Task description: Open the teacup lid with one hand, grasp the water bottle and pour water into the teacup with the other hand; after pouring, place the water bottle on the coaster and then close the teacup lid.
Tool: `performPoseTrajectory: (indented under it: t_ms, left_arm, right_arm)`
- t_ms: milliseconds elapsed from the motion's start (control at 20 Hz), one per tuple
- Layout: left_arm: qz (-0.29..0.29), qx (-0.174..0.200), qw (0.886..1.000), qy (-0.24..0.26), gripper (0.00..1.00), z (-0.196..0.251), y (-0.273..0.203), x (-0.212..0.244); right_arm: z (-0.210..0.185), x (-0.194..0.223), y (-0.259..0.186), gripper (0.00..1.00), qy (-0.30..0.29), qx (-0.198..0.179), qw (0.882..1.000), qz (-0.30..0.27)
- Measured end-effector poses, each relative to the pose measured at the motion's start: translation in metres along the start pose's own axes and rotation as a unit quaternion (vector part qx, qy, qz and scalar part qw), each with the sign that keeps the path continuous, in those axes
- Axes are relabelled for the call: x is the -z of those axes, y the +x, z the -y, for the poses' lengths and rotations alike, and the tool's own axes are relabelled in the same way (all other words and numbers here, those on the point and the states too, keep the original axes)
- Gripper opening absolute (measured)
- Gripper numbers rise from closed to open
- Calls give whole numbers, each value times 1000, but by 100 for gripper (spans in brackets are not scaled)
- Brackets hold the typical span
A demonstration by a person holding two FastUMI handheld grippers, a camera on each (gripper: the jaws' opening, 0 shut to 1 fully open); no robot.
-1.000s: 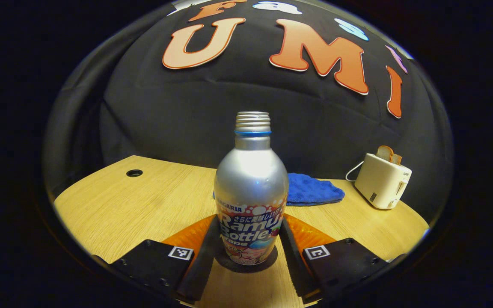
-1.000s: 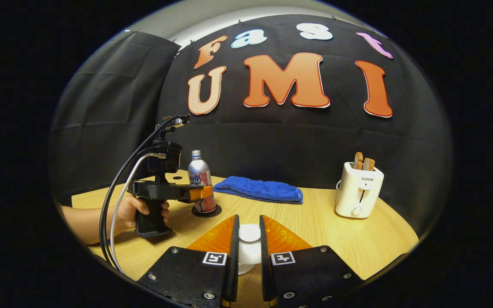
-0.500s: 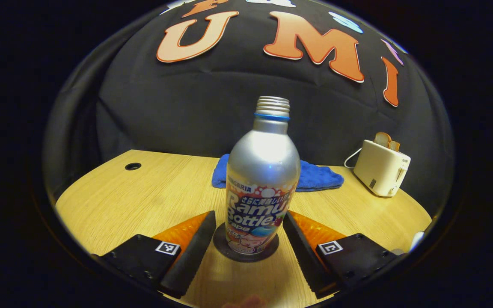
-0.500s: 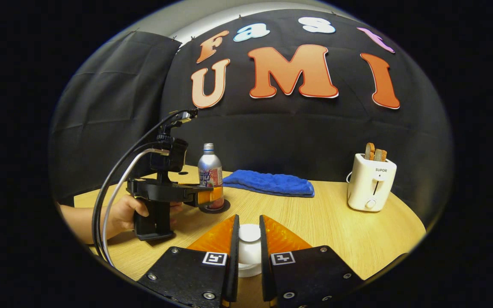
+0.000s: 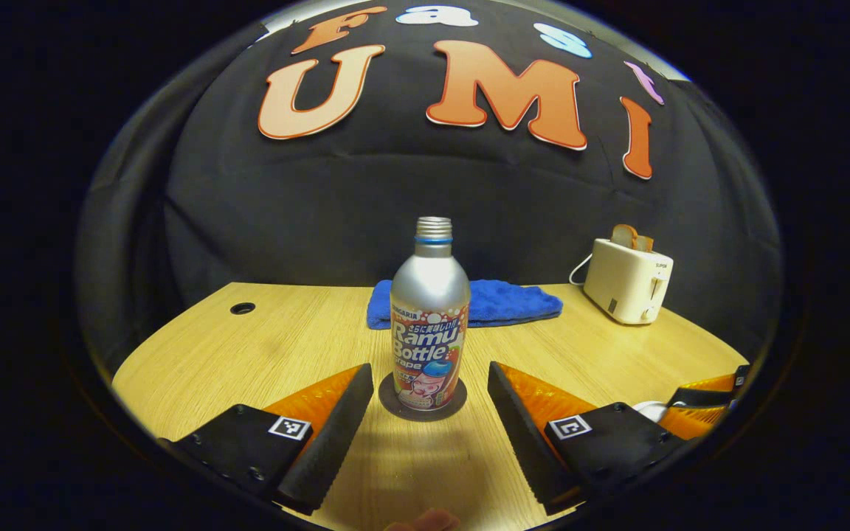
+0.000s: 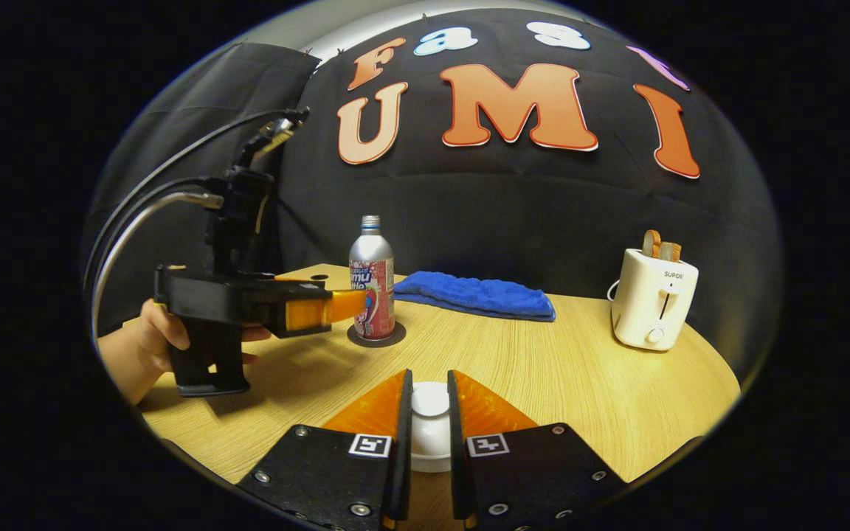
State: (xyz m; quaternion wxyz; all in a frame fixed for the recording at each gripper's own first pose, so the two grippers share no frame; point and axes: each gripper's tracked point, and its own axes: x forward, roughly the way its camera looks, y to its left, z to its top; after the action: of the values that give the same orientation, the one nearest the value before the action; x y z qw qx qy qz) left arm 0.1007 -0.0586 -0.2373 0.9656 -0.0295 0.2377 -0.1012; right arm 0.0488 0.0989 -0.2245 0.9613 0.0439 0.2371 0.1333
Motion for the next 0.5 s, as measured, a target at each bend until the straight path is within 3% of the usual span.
performPoseTrajectory:
  t_ms: [300, 500]
  left_arm:
    - [27, -1, 1000, -12, 97, -4, -40, -13]
    - [60, -20, 998, -11, 100, -12, -68, -28]
  right_arm:
    - [0, 1, 6, 23, -17, 6, 1000, 6]
    - [3, -1, 3, 33, -44, 26, 999, 15]
